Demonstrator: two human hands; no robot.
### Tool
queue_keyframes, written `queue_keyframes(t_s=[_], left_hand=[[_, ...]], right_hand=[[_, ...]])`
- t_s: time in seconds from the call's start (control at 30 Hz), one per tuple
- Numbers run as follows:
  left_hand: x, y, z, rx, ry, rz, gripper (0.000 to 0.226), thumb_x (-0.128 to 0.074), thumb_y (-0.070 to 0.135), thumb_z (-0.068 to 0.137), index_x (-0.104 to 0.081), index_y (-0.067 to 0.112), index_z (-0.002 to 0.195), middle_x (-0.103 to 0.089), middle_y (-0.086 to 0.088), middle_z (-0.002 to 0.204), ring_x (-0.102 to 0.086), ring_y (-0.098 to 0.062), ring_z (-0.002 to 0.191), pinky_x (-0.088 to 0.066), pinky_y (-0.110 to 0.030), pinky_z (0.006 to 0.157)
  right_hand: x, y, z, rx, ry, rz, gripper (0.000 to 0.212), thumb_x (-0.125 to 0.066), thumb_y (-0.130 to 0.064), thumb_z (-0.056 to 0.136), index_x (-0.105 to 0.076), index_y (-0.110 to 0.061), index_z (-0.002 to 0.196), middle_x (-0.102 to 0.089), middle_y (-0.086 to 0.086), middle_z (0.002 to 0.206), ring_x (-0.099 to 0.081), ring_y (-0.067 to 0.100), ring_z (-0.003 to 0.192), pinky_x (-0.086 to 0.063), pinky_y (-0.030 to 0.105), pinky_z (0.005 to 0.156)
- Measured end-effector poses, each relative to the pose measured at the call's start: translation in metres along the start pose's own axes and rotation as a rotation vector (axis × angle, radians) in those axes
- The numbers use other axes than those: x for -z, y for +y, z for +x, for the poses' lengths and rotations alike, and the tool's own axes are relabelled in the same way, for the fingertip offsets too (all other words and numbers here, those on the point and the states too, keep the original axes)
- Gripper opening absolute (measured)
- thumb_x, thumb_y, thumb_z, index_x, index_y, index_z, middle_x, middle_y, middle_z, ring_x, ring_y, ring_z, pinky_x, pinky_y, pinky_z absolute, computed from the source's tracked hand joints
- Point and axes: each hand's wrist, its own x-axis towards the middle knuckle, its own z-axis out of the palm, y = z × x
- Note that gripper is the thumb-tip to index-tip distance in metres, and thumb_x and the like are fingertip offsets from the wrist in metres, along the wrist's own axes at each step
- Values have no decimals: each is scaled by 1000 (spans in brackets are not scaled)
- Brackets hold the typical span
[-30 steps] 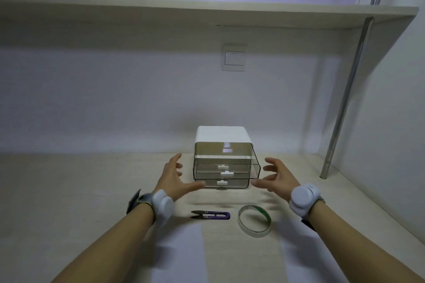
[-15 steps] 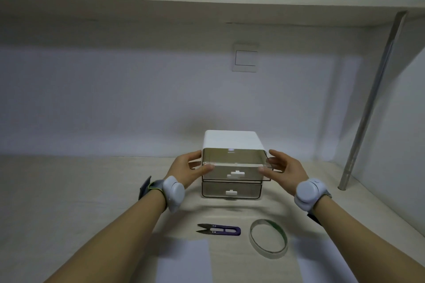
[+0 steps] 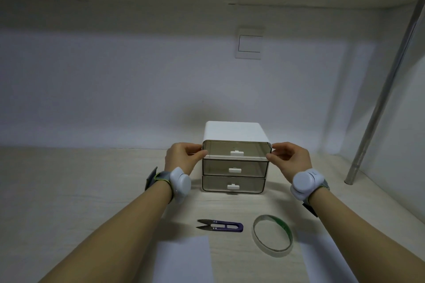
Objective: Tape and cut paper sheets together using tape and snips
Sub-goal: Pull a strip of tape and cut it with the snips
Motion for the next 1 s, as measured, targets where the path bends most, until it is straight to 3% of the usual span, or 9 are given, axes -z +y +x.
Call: queue_keyframes(t_s=[0.1,0.2,0.33,0.47,0.57,0.67,0.77,0.87,1.0], left_hand=[[0,2,-6,10,-5,21,32,-75,25,80,-72,13,109,-74,-4,103,-68,-21,93,-54,-39,93],[2,-2,-22,46,2,34,29,-76,27,78,-71,17,105,-71,1,89,-66,-19,87,-53,-35,89],[6,-11,-53,88,-88,80,12,-77,23,77,-71,24,88,-71,1,82,-68,-21,83,-55,-34,84],[9,-12,-88,101,-247,82,10,-76,17,79,-70,25,79,-70,2,78,-67,-13,70,-54,-25,71],[11,-9,-114,117,-321,67,8,-73,12,81,-70,19,79,-69,0,75,-65,-7,61,-47,-10,55],[14,-5,-137,127,-377,26,15,-71,9,82,-70,21,74,-69,3,69,-64,-5,58,-47,-11,53],[15,-2,-156,141,-395,-29,16,-70,9,83,-70,22,76,-68,8,65,-64,-7,61,-49,-14,55],[14,2,-174,157,-397,-91,11,-70,13,85,-69,20,94,-68,3,82,-63,-10,71,-49,-12,57],[10,12,-191,180,-383,-195,29,-68,18,87,-64,21,116,-64,7,98,-62,-13,89,-50,-17,64]], right_hand=[[2,-1,-9,-30,-16,-65,27,-76,-7,77,-64,-11,101,-67,8,81,-61,21,72,-51,30,76],[8,1,-35,3,-64,-249,17,-75,-11,77,-62,-14,88,-64,5,77,-58,19,70,-48,26,69],[20,2,-78,93,-402,-506,16,-76,-31,75,-65,-23,67,-67,-4,71,-59,10,67,-47,19,62],[32,1,-109,149,-666,-781,24,-69,-40,76,-72,-22,91,-60,-6,84,-55,11,80,-49,25,77],[38,1,-124,248,-724,-986,23,-59,-30,80,-71,-17,95,-64,0,95,-56,20,92,-49,31,81],[40,4,-137,330,-765,-1106,22,-56,-28,85,-72,-19,98,-65,2,108,-52,25,104,-42,32,82],[40,2,-151,255,-683,-963,18,-55,-35,85,-70,-25,88,-65,-3,96,-53,20,99,-37,28,78],[40,-10,-167,112,-682,-564,14,-61,-27,85,-57,-30,73,-67,-7,81,-61,15,82,-43,21,72],[32,-34,-187,44,-744,-176,7,-59,-9,90,-59,-8,83,-71,5,73,-65,12,68,-50,20,68]])
